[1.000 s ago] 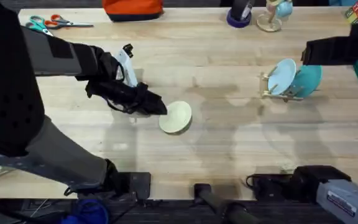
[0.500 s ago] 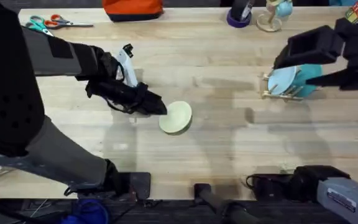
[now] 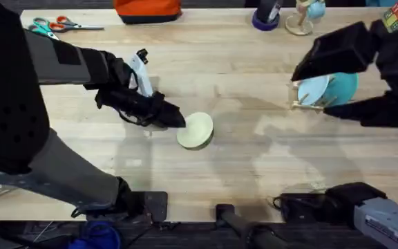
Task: Pick up the plates from the table one by one and place each into a slot on the dish rack.
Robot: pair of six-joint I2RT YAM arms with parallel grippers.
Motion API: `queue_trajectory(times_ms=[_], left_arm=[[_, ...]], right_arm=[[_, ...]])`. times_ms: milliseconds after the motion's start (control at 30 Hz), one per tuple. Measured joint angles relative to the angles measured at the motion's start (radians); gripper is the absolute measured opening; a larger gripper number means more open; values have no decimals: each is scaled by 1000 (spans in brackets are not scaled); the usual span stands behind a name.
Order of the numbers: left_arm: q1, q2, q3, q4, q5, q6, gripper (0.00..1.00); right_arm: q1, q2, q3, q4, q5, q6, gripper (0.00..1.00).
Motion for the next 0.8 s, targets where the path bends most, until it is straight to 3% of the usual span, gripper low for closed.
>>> queue_trajectory(times_ms=[200,400,533,800], left_arm=[[0,0,0,0,0,0,41],[0,0,0,0,0,0,41],[0,0,0,0,0,0,41],[0,0,0,0,0,0,41]], right_arm=[[121,-78,0,7,122,120,995],[227,-118,-44,74,169,185,994],[309,-123,-160,164,179,237,994],[492,-101,-450,507,182,341,994]])
